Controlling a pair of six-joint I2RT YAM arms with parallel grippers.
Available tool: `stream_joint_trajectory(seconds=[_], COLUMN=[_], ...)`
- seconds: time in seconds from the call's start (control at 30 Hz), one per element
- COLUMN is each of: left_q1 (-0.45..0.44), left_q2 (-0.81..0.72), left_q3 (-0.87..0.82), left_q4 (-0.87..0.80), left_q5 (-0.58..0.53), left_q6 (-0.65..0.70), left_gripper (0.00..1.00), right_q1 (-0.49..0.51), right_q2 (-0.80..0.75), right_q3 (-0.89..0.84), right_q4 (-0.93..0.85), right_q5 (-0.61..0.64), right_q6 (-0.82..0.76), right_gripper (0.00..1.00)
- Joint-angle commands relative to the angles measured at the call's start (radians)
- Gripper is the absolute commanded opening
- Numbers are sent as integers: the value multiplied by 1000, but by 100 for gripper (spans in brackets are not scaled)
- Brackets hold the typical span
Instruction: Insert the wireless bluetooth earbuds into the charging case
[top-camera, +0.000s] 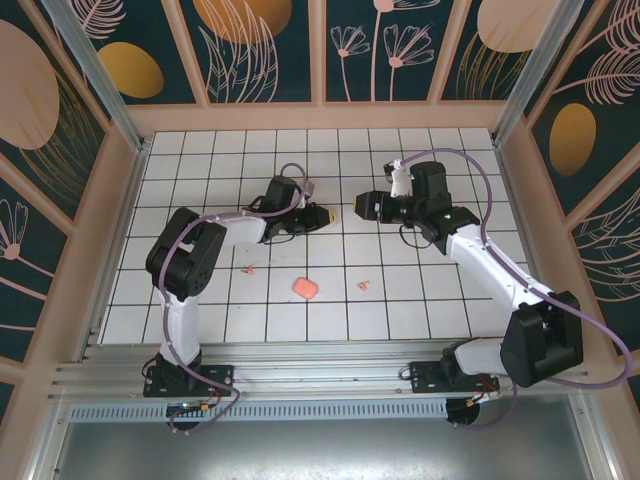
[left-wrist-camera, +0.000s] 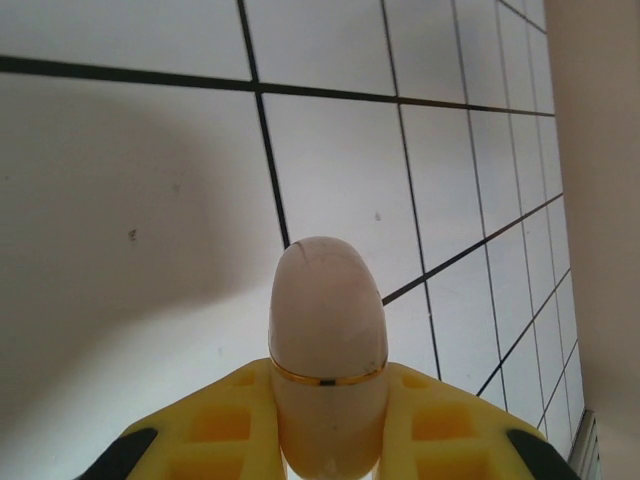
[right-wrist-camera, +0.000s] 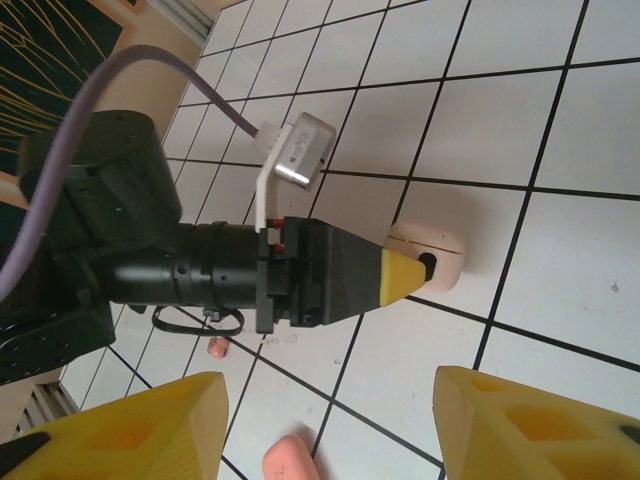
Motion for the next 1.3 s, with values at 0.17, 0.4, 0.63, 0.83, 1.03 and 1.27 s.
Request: stream_joint_trajectory(seconds=[0.17, 0.4, 0.63, 0.83, 1.03, 1.27], left_q1=[-6, -7, -6, -4, 12, 90], left_q2=[34, 35, 12, -80, -228, -465], left_q3=[66, 94, 109, 69, -17, -282], left_q4=[-111, -189, -273, -313, -347, -280], left_q5=[-17, -61, -115, -186, -253, -266], left_q6=[16, 50, 92, 117, 136, 86], left_gripper=[23, 35, 44, 47, 49, 51], right_q1=[1, 1, 10, 59, 167, 340], right_q2=[-33, -51, -63, -56, -5, 175], right_q3=[-25, -20, 13, 53, 158, 307], right_q4=[10, -6, -63, -152, -310, -493], right_q5=[18, 43, 83, 140, 228, 308], right_q6=[10, 12, 1, -19, -82, -61], right_gripper=[57, 57, 57, 57, 58, 61])
